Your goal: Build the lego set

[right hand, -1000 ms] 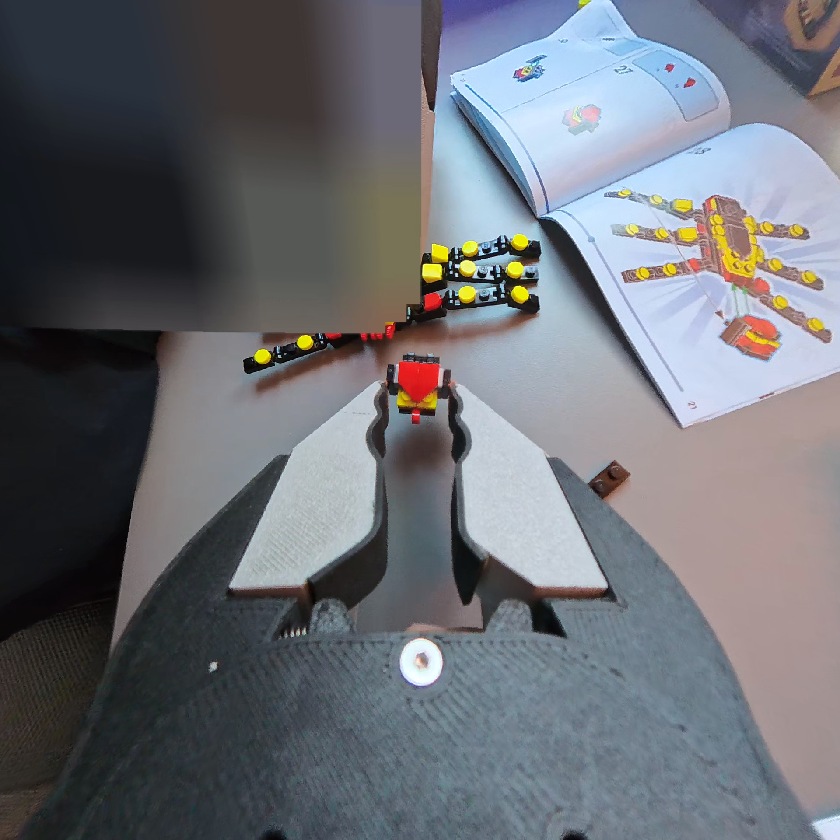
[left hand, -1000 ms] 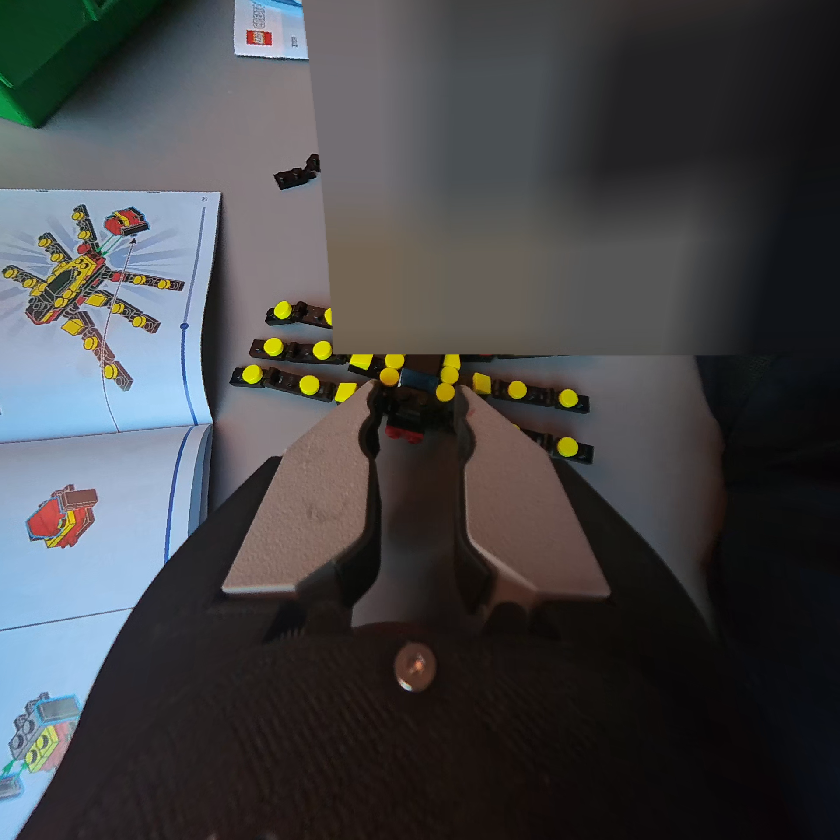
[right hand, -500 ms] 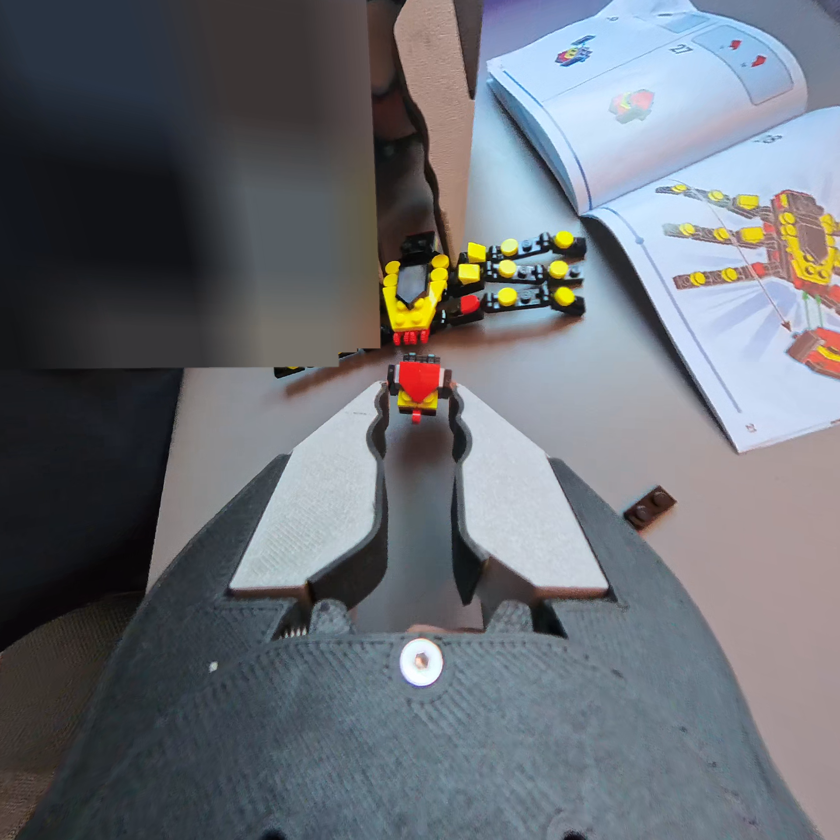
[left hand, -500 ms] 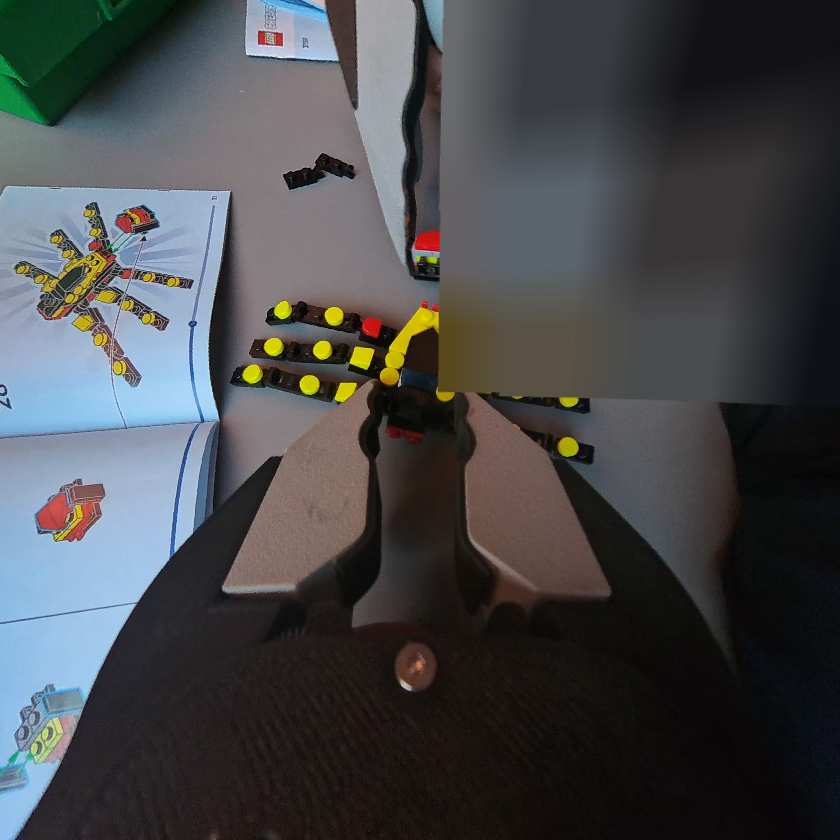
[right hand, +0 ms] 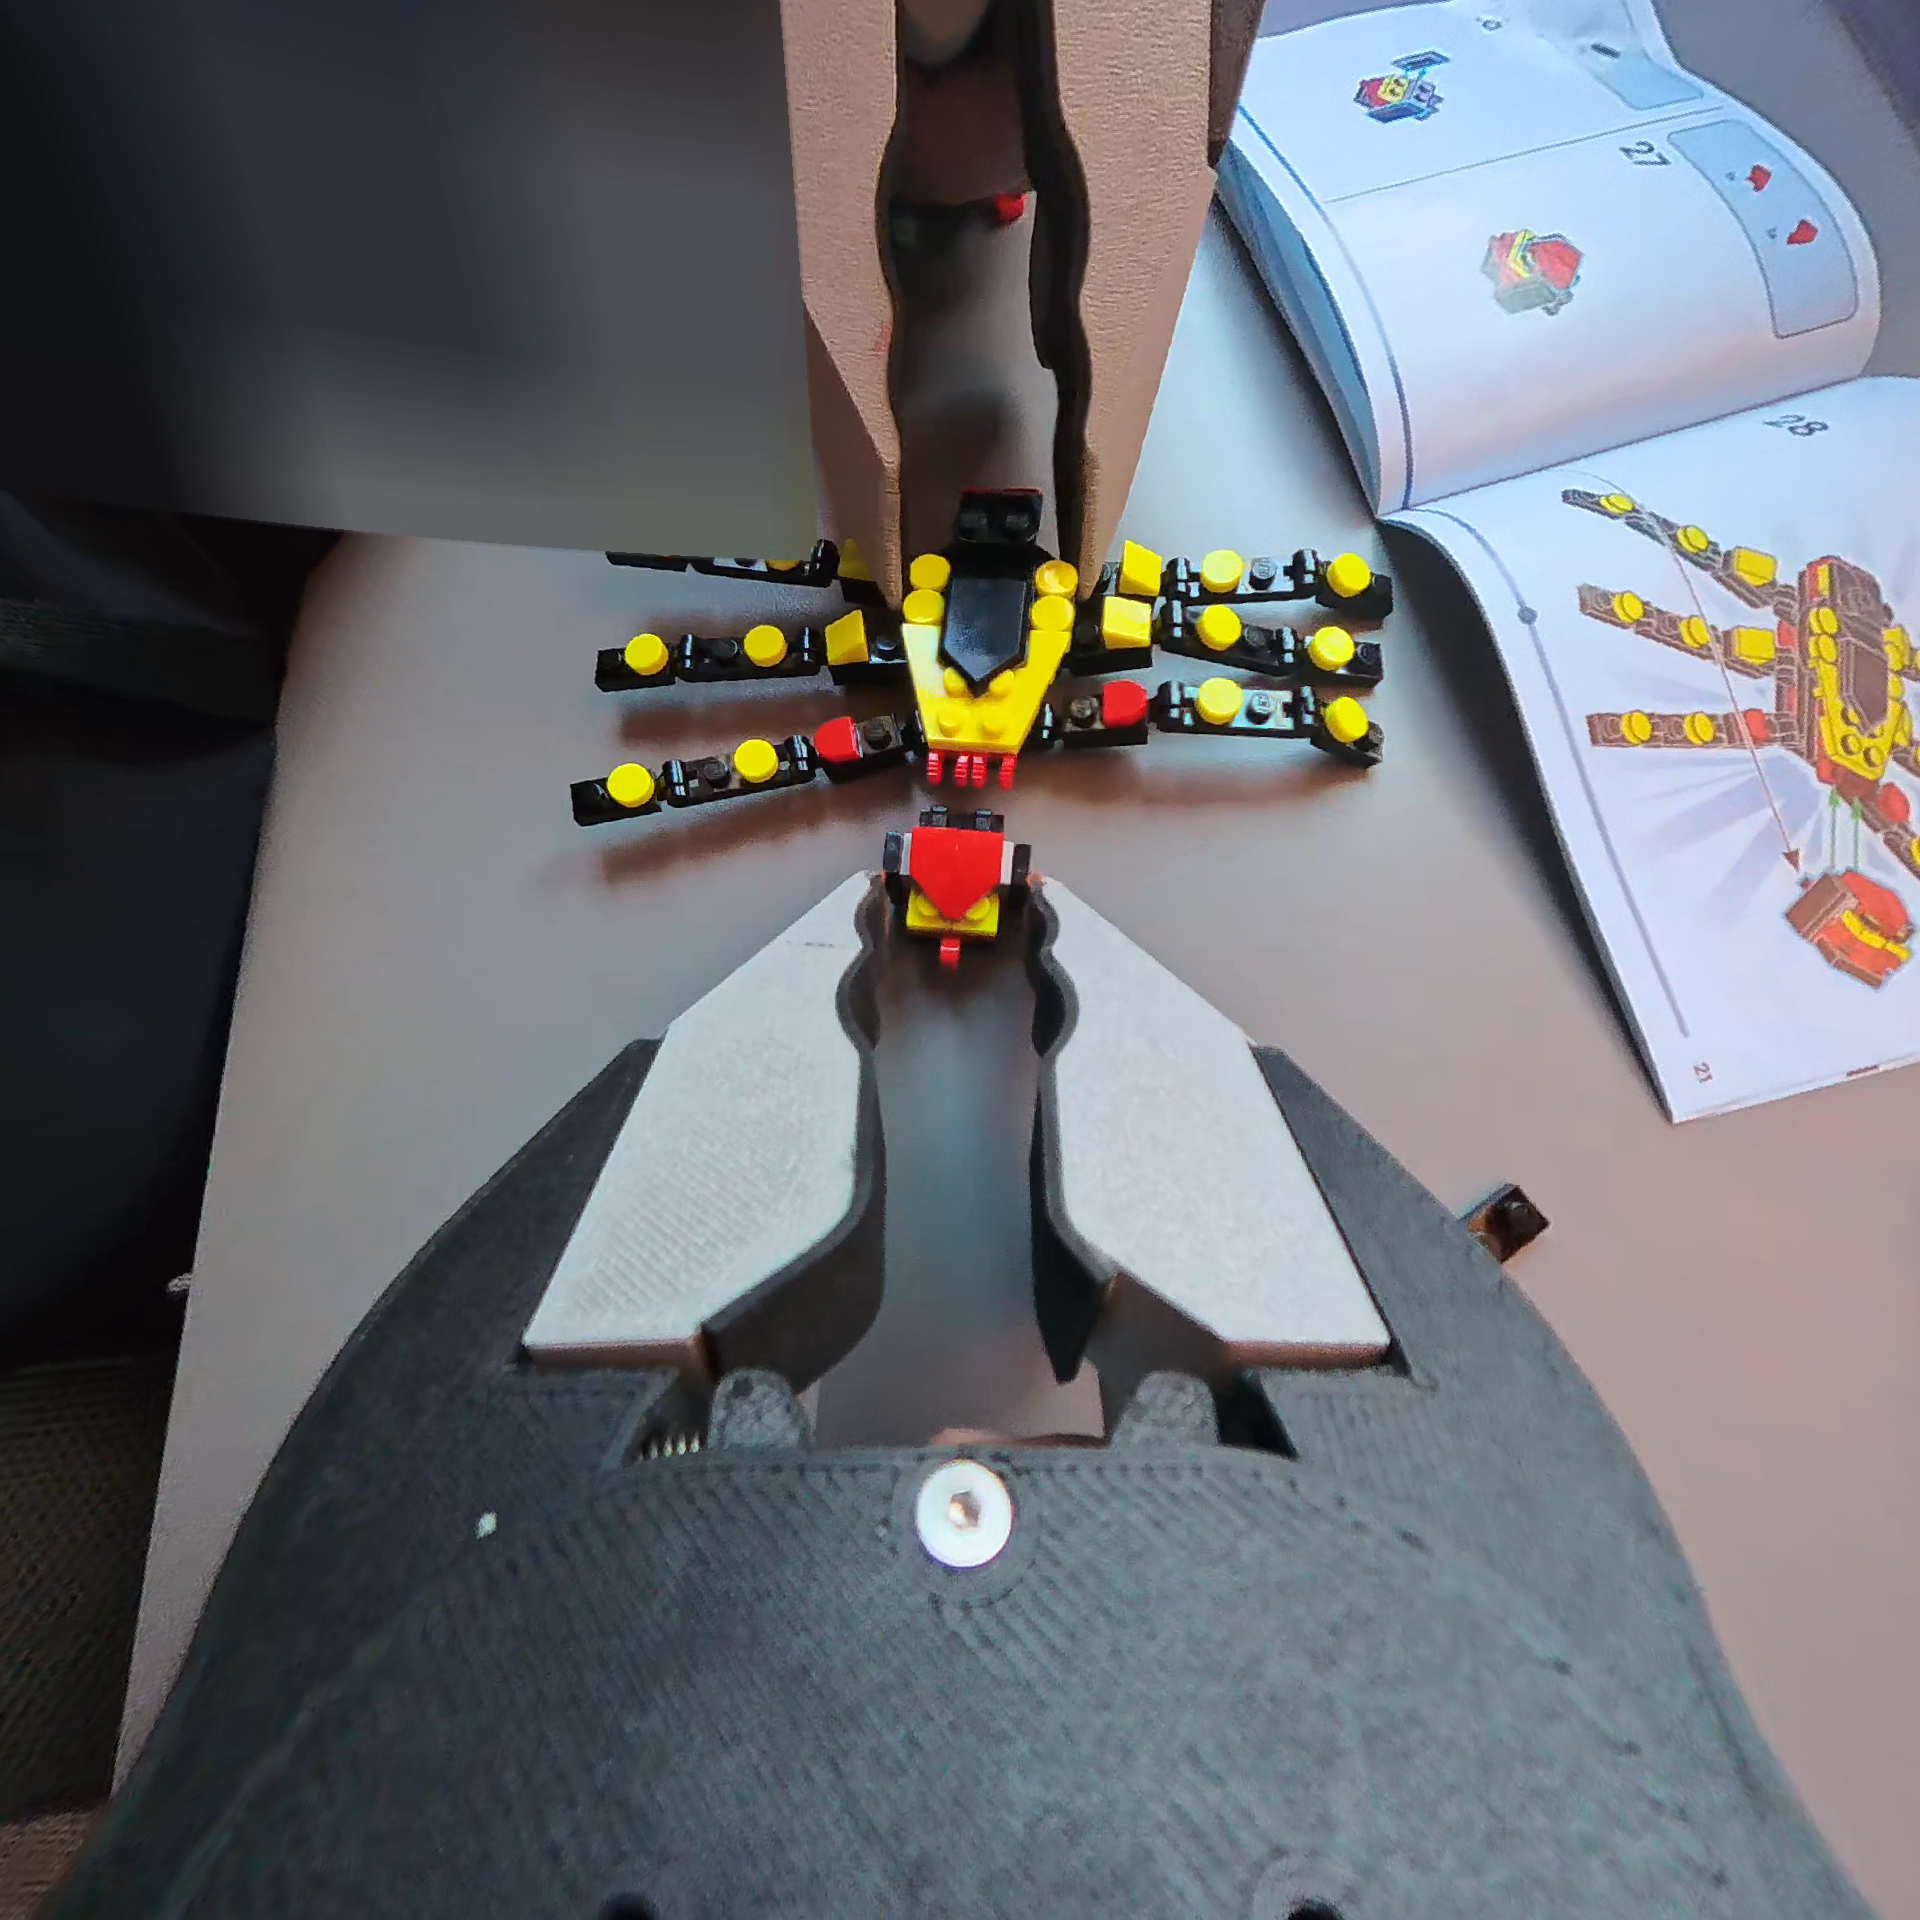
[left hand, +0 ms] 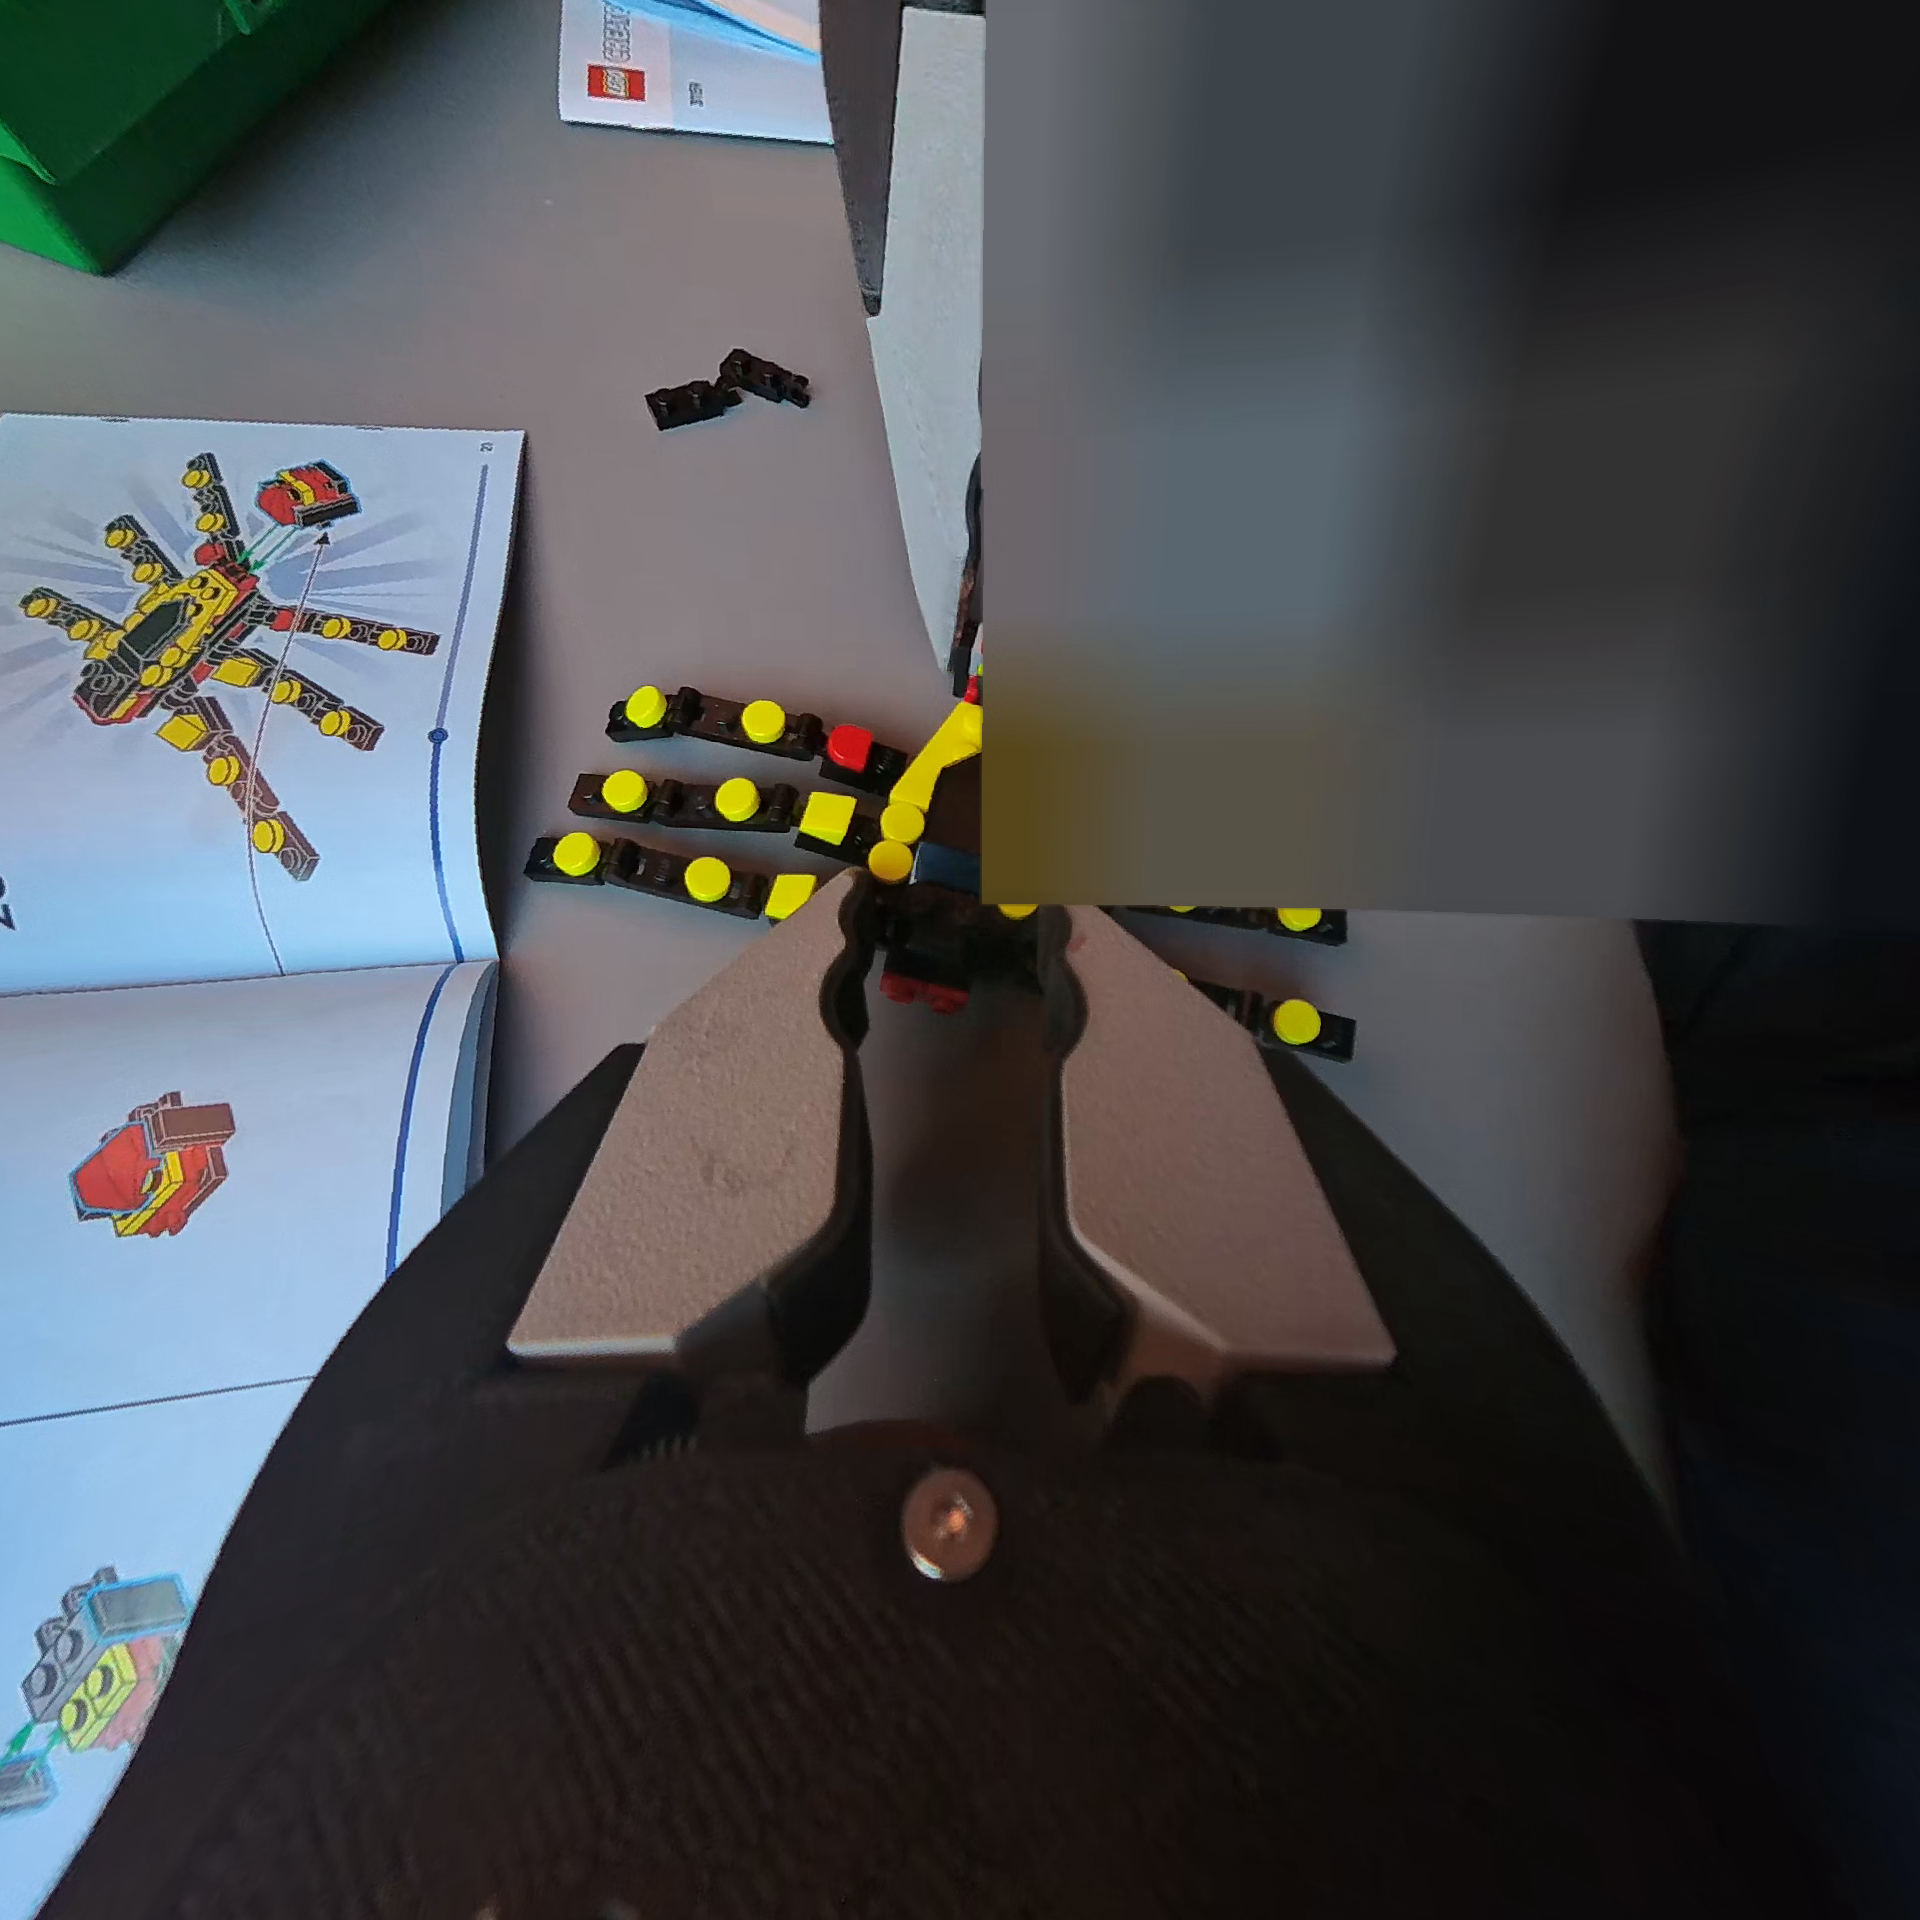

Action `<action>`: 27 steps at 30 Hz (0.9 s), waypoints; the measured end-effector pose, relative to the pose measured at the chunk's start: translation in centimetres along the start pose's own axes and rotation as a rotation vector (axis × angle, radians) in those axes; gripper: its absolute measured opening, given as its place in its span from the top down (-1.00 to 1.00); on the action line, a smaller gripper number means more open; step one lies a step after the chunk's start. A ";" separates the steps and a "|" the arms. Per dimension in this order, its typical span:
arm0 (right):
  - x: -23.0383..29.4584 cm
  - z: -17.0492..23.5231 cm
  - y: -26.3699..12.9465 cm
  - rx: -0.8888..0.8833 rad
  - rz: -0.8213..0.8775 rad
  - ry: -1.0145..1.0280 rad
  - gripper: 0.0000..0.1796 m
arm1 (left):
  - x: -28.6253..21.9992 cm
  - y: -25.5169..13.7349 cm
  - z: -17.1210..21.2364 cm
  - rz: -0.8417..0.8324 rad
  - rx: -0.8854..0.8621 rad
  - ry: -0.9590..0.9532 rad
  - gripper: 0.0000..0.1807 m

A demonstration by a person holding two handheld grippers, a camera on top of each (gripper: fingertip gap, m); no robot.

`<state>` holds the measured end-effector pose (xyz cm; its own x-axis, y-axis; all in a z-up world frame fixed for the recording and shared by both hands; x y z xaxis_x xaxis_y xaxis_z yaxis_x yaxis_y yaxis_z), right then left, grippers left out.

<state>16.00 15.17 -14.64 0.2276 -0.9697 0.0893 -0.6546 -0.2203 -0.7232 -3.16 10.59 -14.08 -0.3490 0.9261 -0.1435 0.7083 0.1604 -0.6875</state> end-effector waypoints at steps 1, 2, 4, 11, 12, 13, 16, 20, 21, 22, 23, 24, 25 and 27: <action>0.0 0.0 0.0 0.000 0.001 0.000 0.75 | 0.0 0.0 0.0 0.001 0.000 0.000 0.69; 0.0 0.0 0.0 -0.001 0.000 0.003 0.74 | 0.0 0.0 0.0 0.001 -0.001 0.000 0.69; -0.1 0.0 0.1 -0.003 -0.001 0.008 0.74 | 0.0 0.0 0.0 0.002 -0.001 -0.002 0.69; -0.1 -0.1 0.1 -0.005 0.006 0.010 0.74 | -0.2 0.2 -0.1 -0.025 0.004 0.021 0.69; -0.1 -0.1 0.1 -0.005 0.005 0.011 0.74 | -0.2 0.2 -0.1 -0.024 0.004 0.020 0.69; -0.1 -0.1 0.1 -0.005 0.004 0.011 0.74 | -0.2 0.2 -0.1 -0.023 0.003 0.018 0.69; -0.1 -0.1 0.1 -0.006 0.015 0.000 0.74 | -0.2 0.2 -0.2 -0.021 0.003 0.016 0.69; 0.0 -0.1 0.1 -0.009 0.021 -0.007 0.75 | -0.2 0.2 -0.2 -0.020 0.004 0.019 0.69; 0.0 -0.1 0.1 -0.010 0.021 -0.008 0.75 | -0.2 0.2 -0.2 -0.021 0.004 0.019 0.69; 0.0 -0.1 0.1 -0.012 0.021 -0.008 0.75 | -0.2 0.2 -0.2 -0.022 0.004 0.020 0.69; 0.0 -0.1 0.0 -0.014 0.021 -0.009 0.75 | -0.2 0.2 -0.2 -0.023 0.004 0.022 0.69; 0.0 -0.1 0.0 -0.015 0.021 -0.009 0.75 | -0.3 0.2 -0.1 -0.024 0.005 0.024 0.69; 0.0 -0.1 0.0 -0.016 0.021 -0.009 0.74 | -0.3 0.2 -0.2 -0.024 0.005 0.024 0.69; 0.0 0.0 -0.1 -0.017 0.025 -0.008 0.74 | -0.3 0.1 -0.1 -0.024 0.005 0.025 0.69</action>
<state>16.04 15.19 -14.56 0.2169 -0.9740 0.0655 -0.6723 -0.1977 -0.7134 -2.89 10.41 -14.04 -0.3507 0.9301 -0.1094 0.6964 0.1810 -0.6944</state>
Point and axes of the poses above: each gripper's, where its closed fingertips meet, y out along the fingers, z out of its underside, x = y × z across the jaws, the point moved 10 cm from there along -y, back along the fingers, and after that the axes turned 5 degrees about x, right-handed, at the moved point
